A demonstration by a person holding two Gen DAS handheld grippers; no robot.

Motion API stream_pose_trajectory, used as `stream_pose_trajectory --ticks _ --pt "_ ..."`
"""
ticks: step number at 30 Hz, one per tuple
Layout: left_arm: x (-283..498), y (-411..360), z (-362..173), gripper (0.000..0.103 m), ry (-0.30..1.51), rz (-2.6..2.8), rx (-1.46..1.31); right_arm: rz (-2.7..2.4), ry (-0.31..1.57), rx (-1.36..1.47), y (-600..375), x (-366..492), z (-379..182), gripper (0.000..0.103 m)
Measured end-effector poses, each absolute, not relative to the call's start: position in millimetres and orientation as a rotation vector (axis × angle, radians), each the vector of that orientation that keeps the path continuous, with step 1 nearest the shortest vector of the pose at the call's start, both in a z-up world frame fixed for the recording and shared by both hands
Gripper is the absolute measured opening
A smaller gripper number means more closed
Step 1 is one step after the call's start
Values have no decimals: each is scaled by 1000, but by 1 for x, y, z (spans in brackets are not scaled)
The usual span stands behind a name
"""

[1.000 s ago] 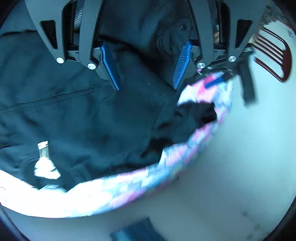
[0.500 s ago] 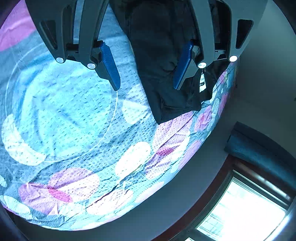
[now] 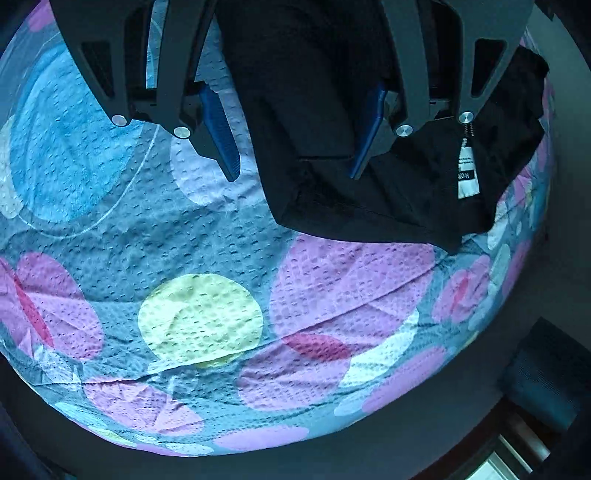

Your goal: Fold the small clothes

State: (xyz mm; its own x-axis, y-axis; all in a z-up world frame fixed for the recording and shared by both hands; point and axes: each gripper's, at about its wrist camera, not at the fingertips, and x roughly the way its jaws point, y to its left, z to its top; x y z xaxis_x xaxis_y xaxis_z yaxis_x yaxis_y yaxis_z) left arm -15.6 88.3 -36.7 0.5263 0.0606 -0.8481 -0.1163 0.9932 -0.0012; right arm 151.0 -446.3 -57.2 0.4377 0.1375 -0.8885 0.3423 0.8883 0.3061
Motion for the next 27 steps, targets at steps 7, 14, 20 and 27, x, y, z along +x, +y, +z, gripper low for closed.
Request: stream_pose_trajectory --ticks 7,14,20,27 --pt "-13 93 -42 101 1031 85 -102 -65 982 680 -488 118 -50 60" --pt "-13 90 -42 101 1027 84 -91 207 875 873 -496 75 -64 64" --pt "-14 89 -42 101 1029 88 -90 275 826 906 -498 70 -67 66" --pt "-14 88 -46 101 1035 87 -89 248 834 865 -495 77 -84 60"
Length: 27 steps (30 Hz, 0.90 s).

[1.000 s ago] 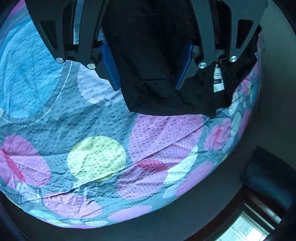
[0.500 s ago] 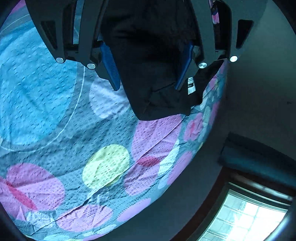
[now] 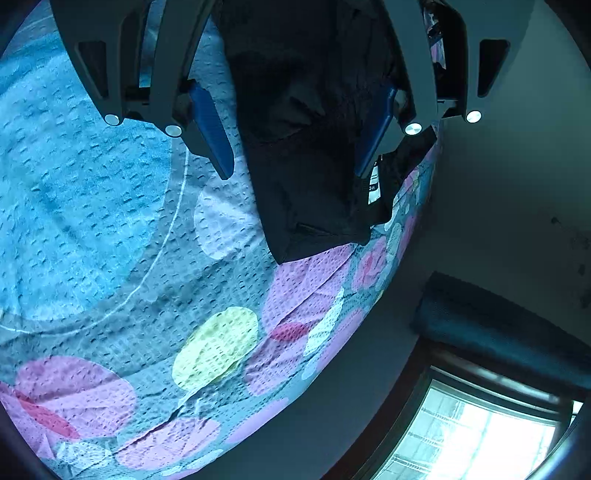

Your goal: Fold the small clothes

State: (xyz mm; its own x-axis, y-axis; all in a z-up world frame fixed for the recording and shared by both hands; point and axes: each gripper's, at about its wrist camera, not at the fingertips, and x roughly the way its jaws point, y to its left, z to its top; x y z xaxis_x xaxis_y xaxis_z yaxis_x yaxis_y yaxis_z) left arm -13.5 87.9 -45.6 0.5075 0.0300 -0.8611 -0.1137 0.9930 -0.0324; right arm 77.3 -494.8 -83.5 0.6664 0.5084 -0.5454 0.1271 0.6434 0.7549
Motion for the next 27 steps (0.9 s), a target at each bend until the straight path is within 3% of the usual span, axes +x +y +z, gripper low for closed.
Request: stream_pose_trajectory --ticks 1,2,3,8,13,15,21,24,26,27 --pt "-14 88 -46 101 1037 87 -88 249 834 834 -490 80 -82 46" --pt "-14 88 -46 101 1038 88 -88 253 849 800 -485 83 -82 18" --pt "-14 88 -46 101 1037 88 -88 244 871 772 -481 86 -82 15" --pt "-14 88 -47 101 1037 86 -88 49 872 735 -497 86 -90 13" --pt "-13 88 -48 101 1042 84 -90 108 846 881 -515 78 -110 17" --pt "-13 88 -47 101 1040 85 -90 139 837 962 -522 69 -111 32" --pt "-14 88 -48 101 1039 86 -88 215 832 938 -517 25 -99 49" --pt "-14 88 -48 101 1039 86 -89 215 873 863 -506 9 -101 48" --pt "-14 88 -48 101 1038 88 -88 142 905 760 -500 3 -106 33" --pt "-14 88 -49 101 1039 87 -87 138 899 736 -501 1 -108 32"
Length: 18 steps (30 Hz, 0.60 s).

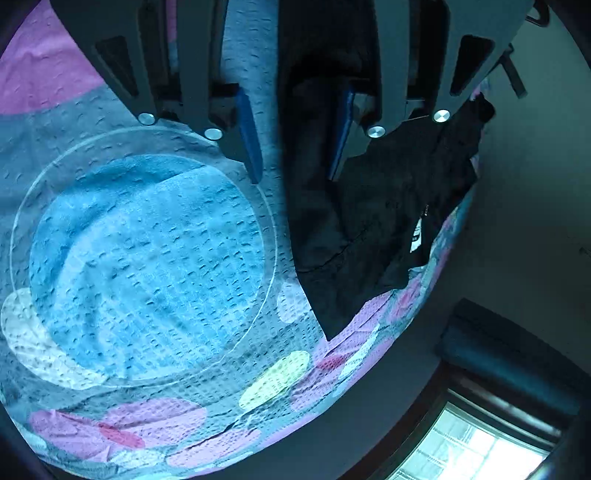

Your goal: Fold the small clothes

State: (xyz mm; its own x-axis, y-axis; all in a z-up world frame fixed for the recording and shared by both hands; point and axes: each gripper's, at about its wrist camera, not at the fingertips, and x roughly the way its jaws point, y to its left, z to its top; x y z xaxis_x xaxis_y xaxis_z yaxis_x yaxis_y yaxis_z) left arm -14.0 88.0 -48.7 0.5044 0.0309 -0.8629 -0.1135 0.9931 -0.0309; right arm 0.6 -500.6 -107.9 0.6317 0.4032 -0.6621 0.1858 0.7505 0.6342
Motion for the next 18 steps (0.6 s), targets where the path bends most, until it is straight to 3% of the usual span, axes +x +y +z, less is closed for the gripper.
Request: stream_pose_trajectory --ticks 7,12,18 --pt "-13 91 -51 101 1048 87 -98 64 804 751 -495 -13 -66 36" --pt "-13 90 -52 101 1046 89 -95 269 722 789 -437 -3 -25 37" --pt "-13 88 -52 101 1043 89 -94 426 850 751 -347 33 -52 39"
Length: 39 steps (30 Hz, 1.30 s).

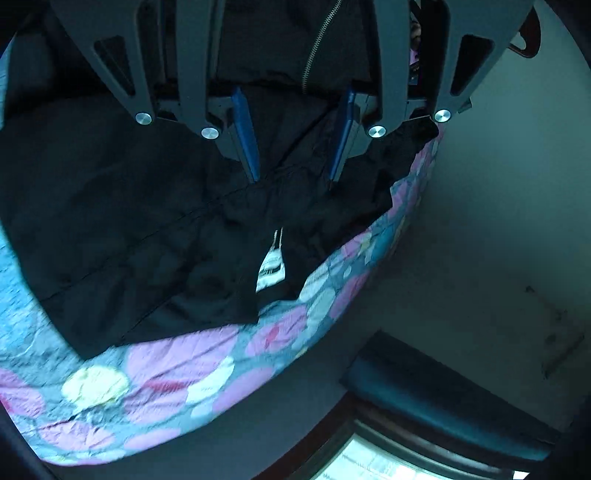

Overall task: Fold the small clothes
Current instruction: 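Move the left gripper to the other ribbed sleeve cuff and grasp it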

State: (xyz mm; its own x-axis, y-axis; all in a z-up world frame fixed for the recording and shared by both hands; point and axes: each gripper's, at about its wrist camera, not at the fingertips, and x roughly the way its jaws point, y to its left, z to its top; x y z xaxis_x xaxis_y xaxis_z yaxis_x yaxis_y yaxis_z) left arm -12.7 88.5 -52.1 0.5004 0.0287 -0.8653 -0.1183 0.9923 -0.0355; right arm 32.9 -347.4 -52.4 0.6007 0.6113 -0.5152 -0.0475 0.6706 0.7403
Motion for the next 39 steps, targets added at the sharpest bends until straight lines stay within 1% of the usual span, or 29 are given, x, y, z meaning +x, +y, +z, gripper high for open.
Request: stream_pose_trajectory --ticks 4,5,7,9,12,16,21,26,30,32,36,39 --pt "-13 90 -51 101 1042 80 -107 434 973 677 -307 47 -95 39" --pt "-13 91 -50 101 1040 75 -111 429 971 660 -304 46 -103 39" --pt "-16 94 -43 101 1020 69 -107 455 936 661 -306 42 -102 39" --pt "-18 100 -37 101 994 82 -92 482 935 710 -312 42 -104 42" --pt "-18 121 -27 101 951 146 -59 491 929 733 -314 41 -109 42" --pt "-2 178 -15 101 914 299 -90 492 920 711 -310 41 -105 44" --pt "32 227 -25 101 931 457 56 495 912 714 -309 40 -105 45" --pt "47 273 -31 101 970 561 100 498 907 712 -311 37 -105 45" --pt "38 312 -24 101 948 631 52 499 905 708 -312 37 -105 45" --pt "30 333 -22 101 948 605 -15 498 905 707 -312 36 -104 45" --pt "23 354 -31 101 968 422 -181 498 904 705 -312 36 -104 45" --pt "27 360 -40 101 965 350 -219 498 903 705 -312 36 -104 45"
